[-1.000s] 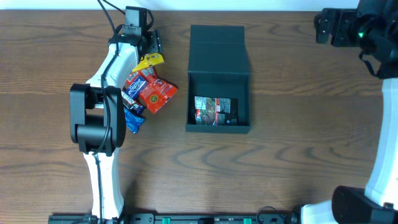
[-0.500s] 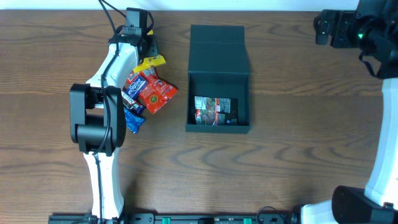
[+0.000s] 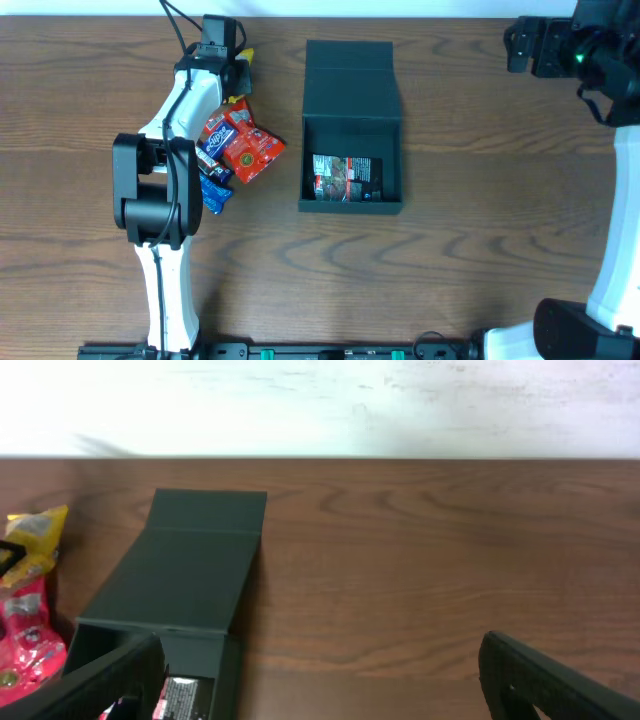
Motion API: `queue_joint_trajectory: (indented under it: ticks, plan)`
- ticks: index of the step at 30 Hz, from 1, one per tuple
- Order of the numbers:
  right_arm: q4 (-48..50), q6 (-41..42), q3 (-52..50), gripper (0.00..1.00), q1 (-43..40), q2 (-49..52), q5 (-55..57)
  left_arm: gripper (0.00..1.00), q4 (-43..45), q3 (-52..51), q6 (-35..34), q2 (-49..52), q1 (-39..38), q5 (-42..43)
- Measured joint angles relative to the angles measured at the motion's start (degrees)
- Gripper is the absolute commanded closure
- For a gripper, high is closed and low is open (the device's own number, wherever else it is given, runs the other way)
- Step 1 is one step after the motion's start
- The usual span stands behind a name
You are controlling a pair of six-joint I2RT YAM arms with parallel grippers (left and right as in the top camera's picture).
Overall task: Pack container
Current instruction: 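Carry the yellow chip bag with the left gripper into the box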
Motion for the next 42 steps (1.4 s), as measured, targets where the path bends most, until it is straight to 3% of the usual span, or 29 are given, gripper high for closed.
queue_joint_trajectory:
  ticks: [13, 18, 22, 25, 29, 34, 42]
  plan:
    - [-0.1, 0.0, 0.0, 0.01, 0.0, 0.0, 0.0, 0.94, 4.8, -0.7, 7.7, -3.0, 0.0, 2.1]
    - [-0.1, 0.0, 0.0, 0.01, 0.0, 0.0, 0.0, 0.94, 5.5, -0.9, 18.7, -13.0, 0.0, 15.2]
    - [-0.1, 0.0, 0.0, 0.01, 0.0, 0.0, 0.0, 0.94, 3.5, -0.7, 29.9, -20.8, 0.0, 32.5]
    - [-0.1, 0.0, 0.0, 0.01, -0.1, 0.0, 0.0, 0.94, 0.7, -0.3, 36.6, -22.2, -0.2, 46.0]
    - [0.0, -0.4, 0.0, 0.01, -1.0, 0.0, 0.0, 0.94, -6.3, -0.3, 44.1, -20.6, -1.5, 53.0]
    - [-0.1, -3.2, 0.0, 0.01, -2.1, -0.4, -0.6, 0.94, -11.1, -0.4, 52.5, -18.8, -5.3, 50.5]
    - [-0.1, -7.9, -0.1, 0.01, -2.4, -4.9, -3.4, 0.94, -13.3, -0.4, 64.8, -18.4, -19.9, 32.0]
